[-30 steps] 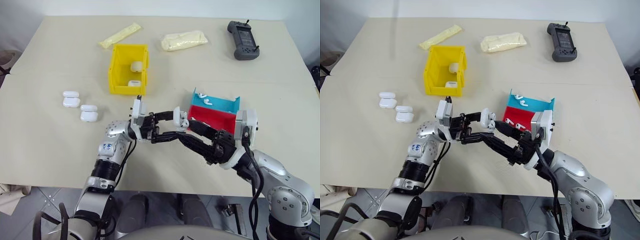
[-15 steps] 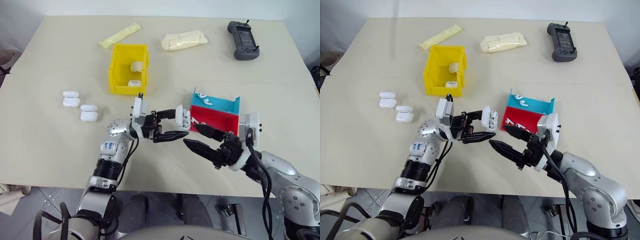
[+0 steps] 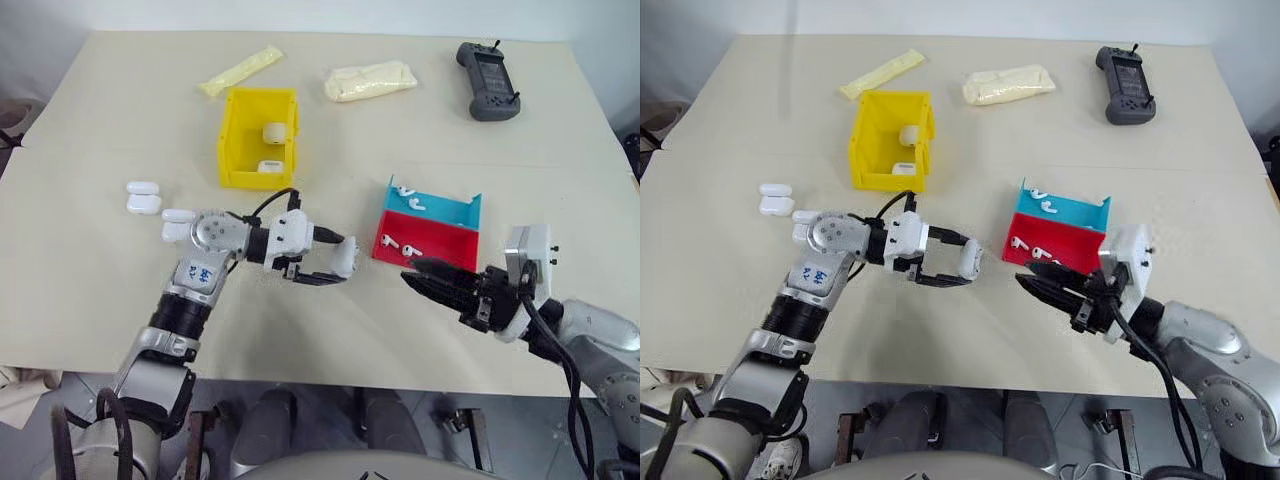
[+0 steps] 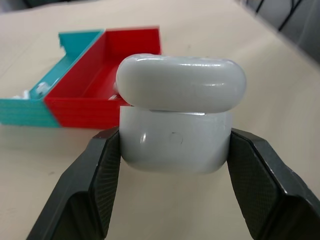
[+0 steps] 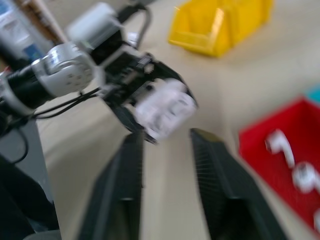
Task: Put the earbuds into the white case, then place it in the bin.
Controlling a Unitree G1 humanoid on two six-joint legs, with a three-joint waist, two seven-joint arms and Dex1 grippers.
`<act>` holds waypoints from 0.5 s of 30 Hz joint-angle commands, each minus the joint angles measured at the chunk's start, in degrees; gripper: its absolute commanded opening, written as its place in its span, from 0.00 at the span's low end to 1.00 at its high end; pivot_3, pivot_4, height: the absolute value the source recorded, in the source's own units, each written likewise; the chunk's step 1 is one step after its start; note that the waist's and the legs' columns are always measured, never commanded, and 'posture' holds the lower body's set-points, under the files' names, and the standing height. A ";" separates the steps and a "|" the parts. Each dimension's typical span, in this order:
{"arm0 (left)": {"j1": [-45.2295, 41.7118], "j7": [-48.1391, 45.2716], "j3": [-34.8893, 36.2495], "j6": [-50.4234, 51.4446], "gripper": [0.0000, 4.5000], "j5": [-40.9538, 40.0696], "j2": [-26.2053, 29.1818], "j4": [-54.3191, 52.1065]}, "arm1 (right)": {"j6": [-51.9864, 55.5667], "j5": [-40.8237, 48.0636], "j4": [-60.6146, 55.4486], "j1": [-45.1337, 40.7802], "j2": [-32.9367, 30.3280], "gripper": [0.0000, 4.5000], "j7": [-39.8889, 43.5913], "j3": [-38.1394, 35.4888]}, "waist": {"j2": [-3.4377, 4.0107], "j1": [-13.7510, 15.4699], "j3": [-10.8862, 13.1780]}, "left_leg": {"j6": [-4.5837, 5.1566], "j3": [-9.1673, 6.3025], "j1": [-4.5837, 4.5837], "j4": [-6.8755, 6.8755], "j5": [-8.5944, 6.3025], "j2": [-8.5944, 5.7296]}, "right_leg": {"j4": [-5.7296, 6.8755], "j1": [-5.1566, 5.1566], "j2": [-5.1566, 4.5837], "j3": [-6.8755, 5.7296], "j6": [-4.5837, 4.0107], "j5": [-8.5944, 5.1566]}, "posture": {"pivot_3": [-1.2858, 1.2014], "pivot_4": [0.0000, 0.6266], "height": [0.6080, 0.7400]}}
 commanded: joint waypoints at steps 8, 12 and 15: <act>0.31 2.16 -1.27 3.52 0.63 -1.47 -2.49 -4.65 | 5.69 -2.39 3.24 -15.38 3.41 0.00 -7.42 11.82 | -0.09 -0.03 0.05 | -0.01 -0.03 -0.05 0.02 0.00 -0.01 | -0.01 -0.05 -0.05 -0.01 0.00 0.00 | 0.52 0.24 1.00; 1.09 1.62 -1.83 2.77 0.63 -1.41 -2.30 -5.47 | 6.35 -5.02 5.94 -17.46 3.93 0.00 -7.51 13.82 | -0.09 -0.01 0.05 | -0.01 -0.03 -0.05 0.03 0.00 -0.02 | 0.00 -0.06 -0.07 -0.01 0.00 0.00 | 0.52 0.24 1.00; 1.54 1.49 -1.60 3.27 0.63 -2.00 -2.28 -6.00 | 6.79 -6.89 6.82 -17.78 3.29 0.00 -7.08 14.62 | -0.09 0.02 0.05 | -0.01 -0.03 -0.05 0.03 0.00 -0.03 | 0.00 -0.05 -0.08 -0.02 0.00 0.00 | 0.52 0.24 1.00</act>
